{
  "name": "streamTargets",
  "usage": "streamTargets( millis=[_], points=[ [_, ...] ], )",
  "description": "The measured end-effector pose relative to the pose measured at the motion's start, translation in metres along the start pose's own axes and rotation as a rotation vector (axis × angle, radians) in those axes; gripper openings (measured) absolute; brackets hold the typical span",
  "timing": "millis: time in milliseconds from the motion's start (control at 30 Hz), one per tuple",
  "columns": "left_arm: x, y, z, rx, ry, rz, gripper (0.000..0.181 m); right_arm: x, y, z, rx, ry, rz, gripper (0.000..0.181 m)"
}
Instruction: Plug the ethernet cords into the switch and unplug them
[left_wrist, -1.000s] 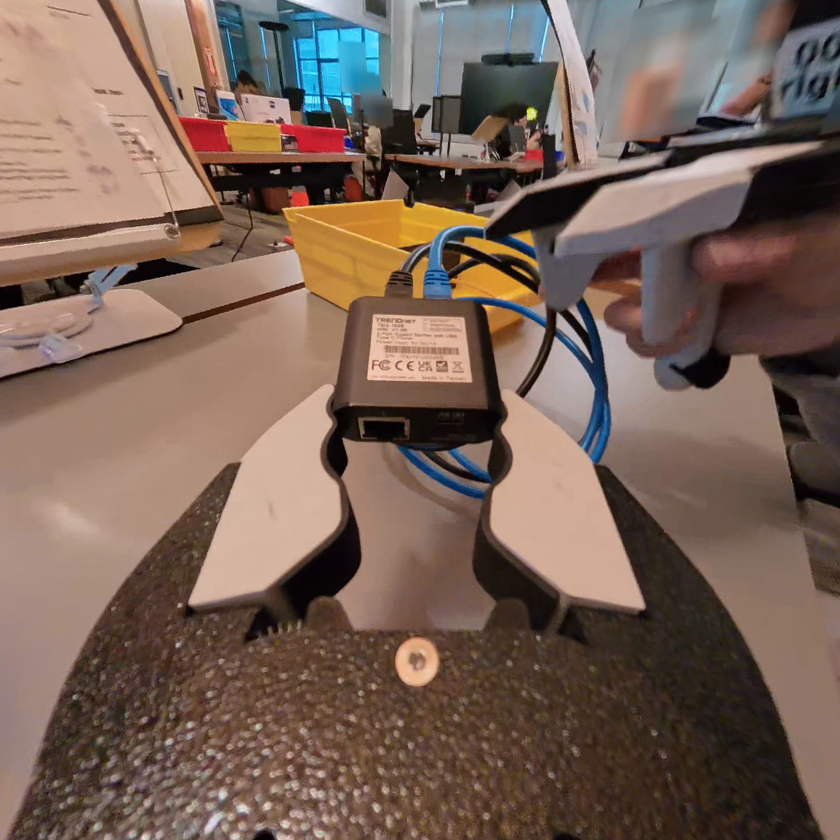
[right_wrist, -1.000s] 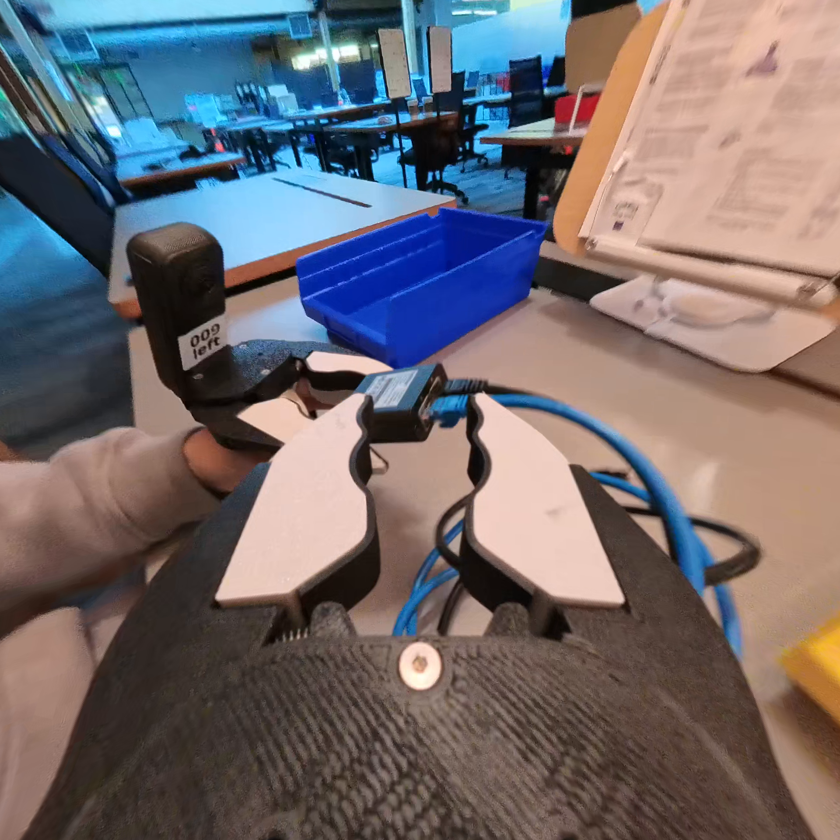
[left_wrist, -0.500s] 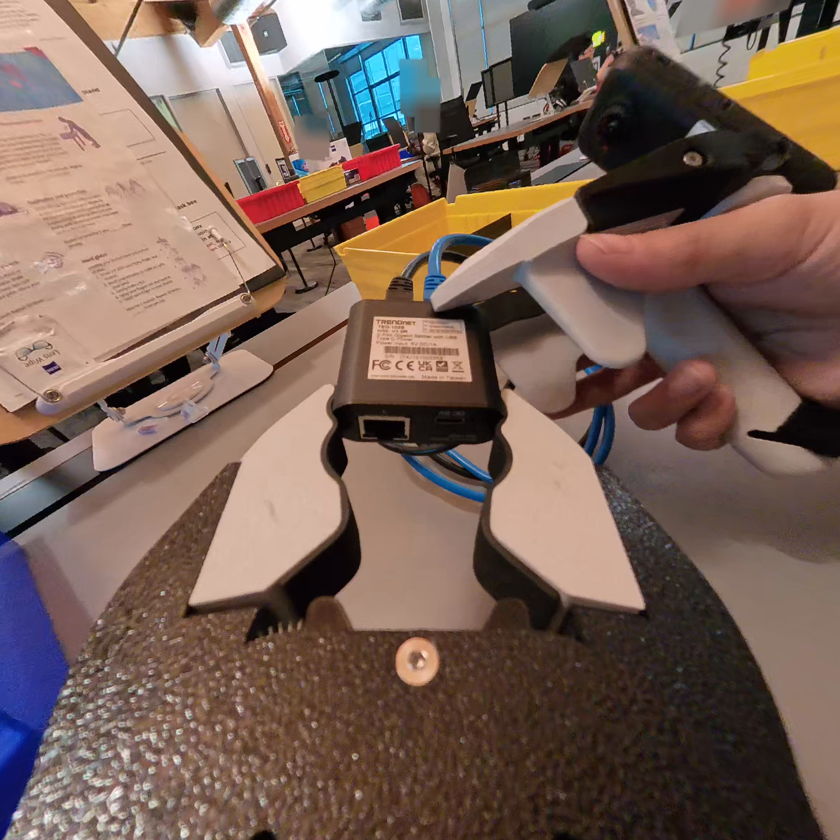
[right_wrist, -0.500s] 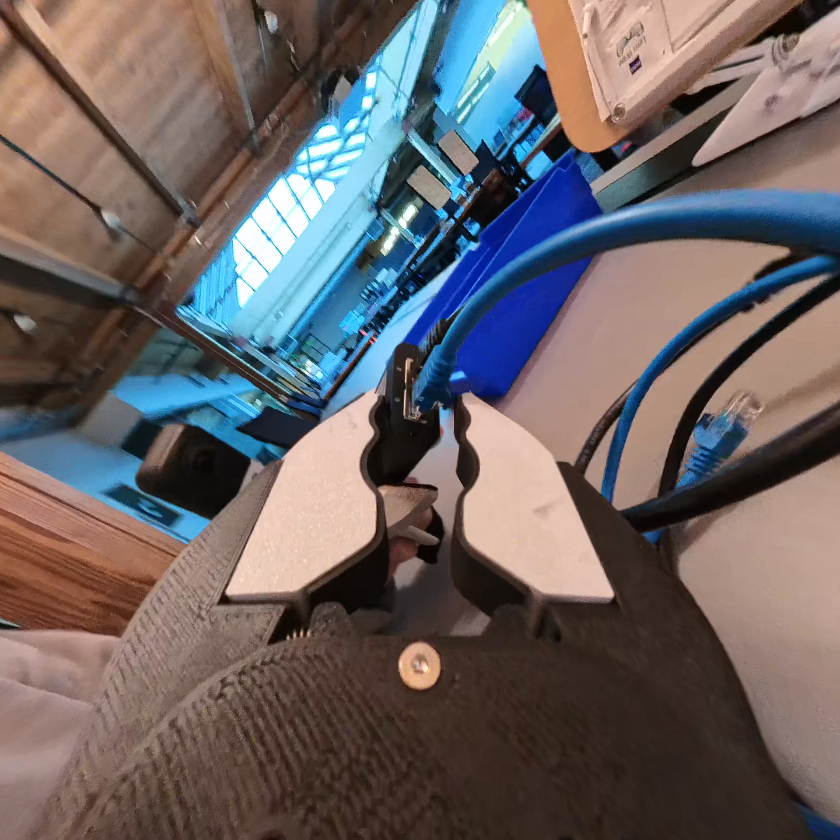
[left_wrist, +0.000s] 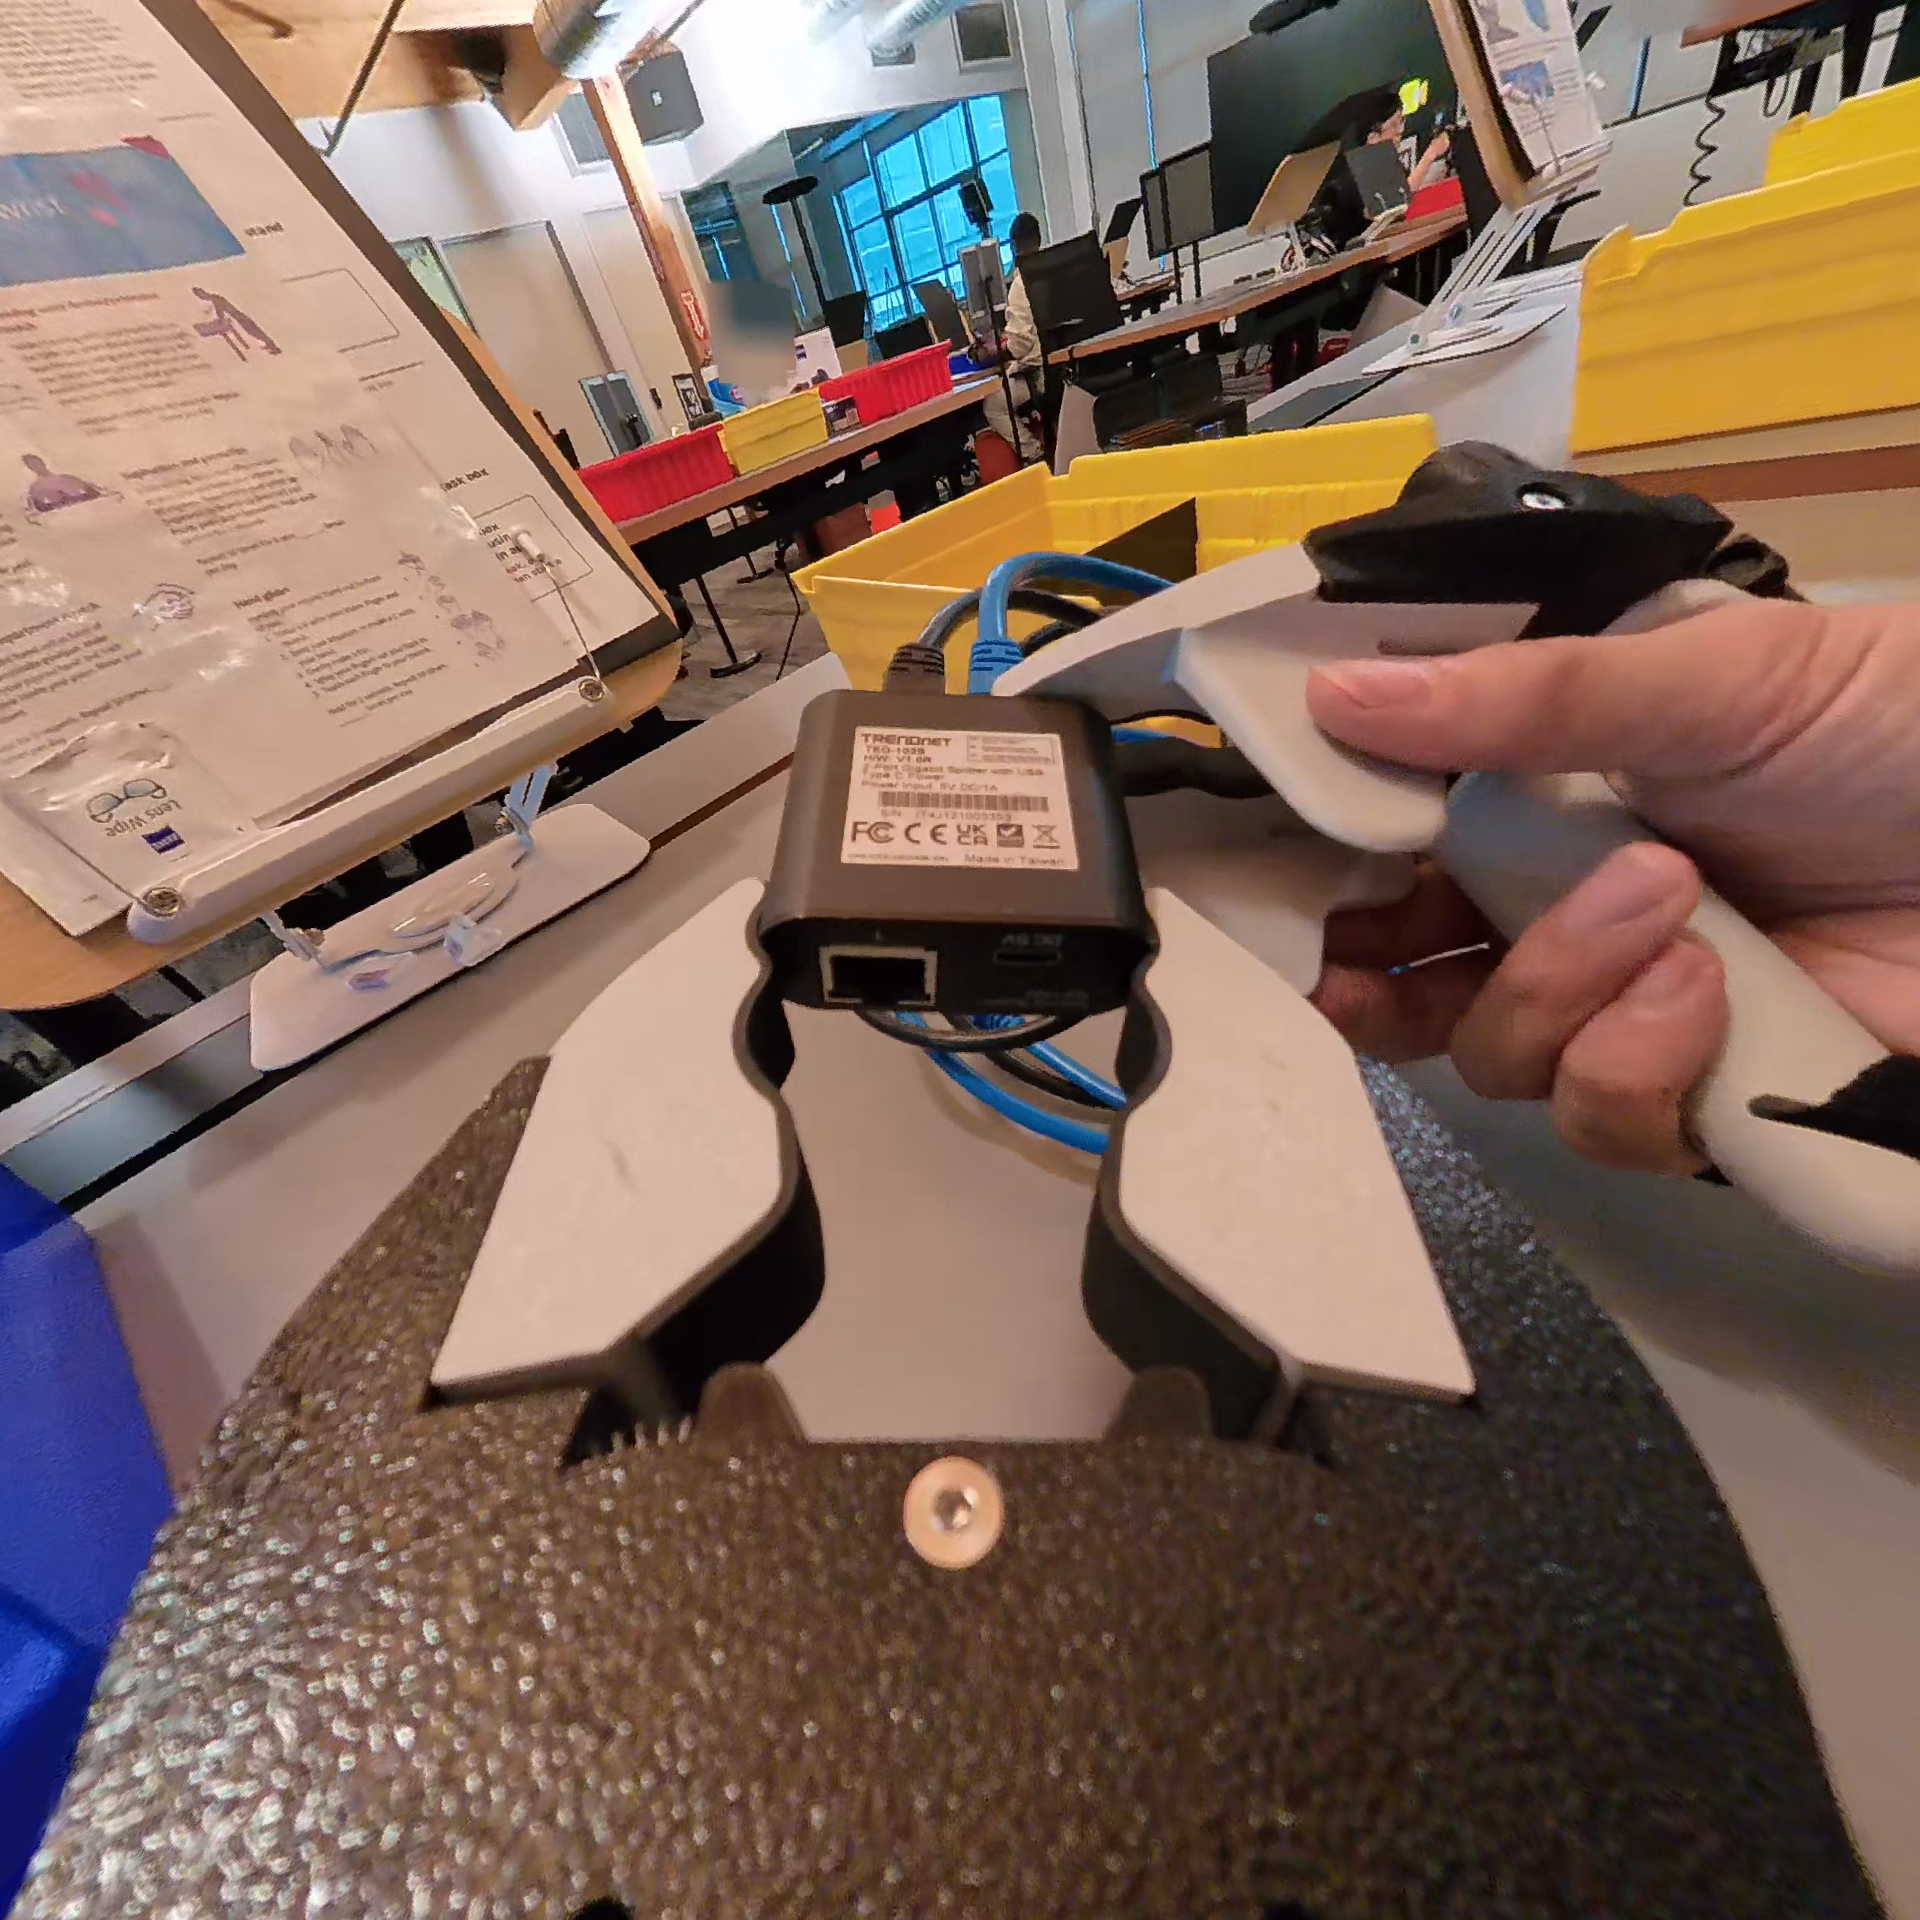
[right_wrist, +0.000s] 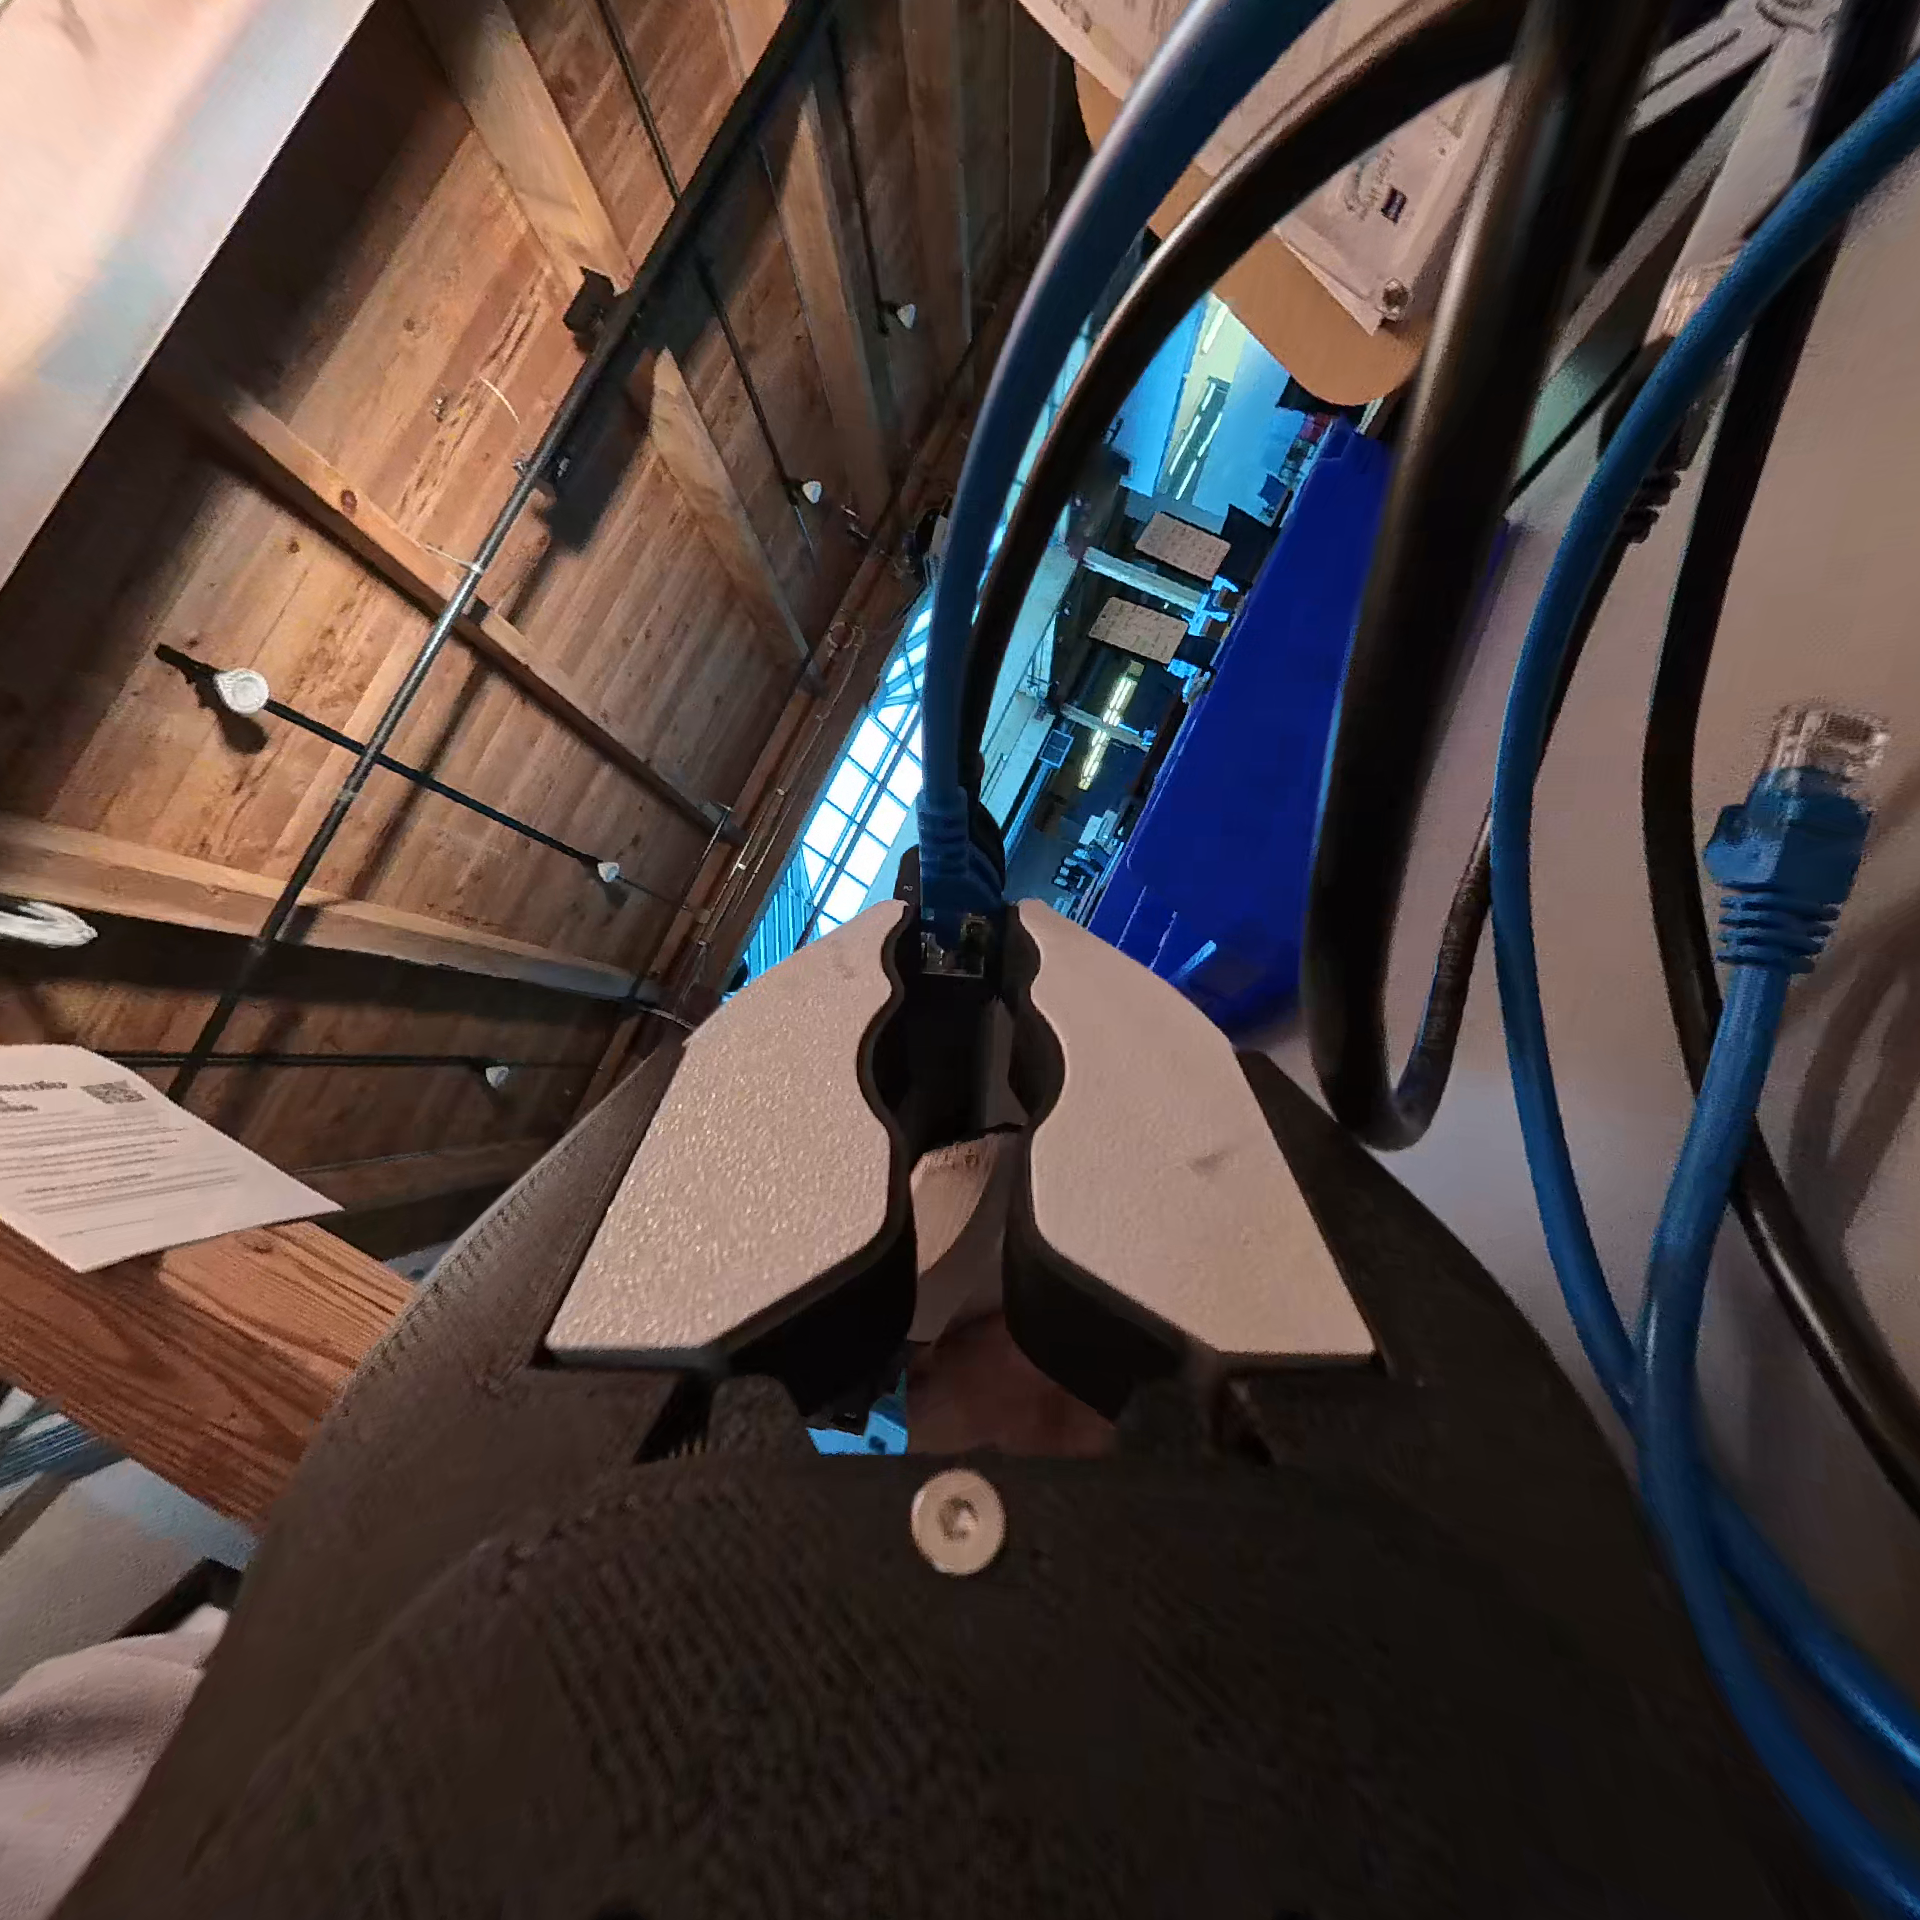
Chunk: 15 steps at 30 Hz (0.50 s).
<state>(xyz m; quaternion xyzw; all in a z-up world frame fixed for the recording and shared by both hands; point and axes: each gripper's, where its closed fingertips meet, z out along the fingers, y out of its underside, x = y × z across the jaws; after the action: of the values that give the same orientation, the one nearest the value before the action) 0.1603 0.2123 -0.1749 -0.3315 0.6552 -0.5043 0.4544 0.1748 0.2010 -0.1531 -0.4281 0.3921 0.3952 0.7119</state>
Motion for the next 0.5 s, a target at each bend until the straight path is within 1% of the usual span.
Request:
streamTargets(
  millis=[133,200,367,500],
  points=[
    [0.001,0.001,0.000,-0.010,-0.015,0.056,0.061,0.000,0.002,-0.002,0.002,-0.032,-0.044,0.013],
    [0.002,0.003,0.001,-0.007,-0.023,0.060,0.061,0.001,0.002,-0.003,-0.002,-0.043,-0.100,0.013],
    [0.001,0.005,0.003,-0.006,-0.084,0.109,0.061,0.003,0.002,-0.004,-0.042,-0.084,-0.161,0.013],
    [0.004,0.010,0.007,-0.013,-0.082,0.017,0.061,0.008,0.000,-0.005,-0.066,-0.059,-0.224,0.013]
  ],
)
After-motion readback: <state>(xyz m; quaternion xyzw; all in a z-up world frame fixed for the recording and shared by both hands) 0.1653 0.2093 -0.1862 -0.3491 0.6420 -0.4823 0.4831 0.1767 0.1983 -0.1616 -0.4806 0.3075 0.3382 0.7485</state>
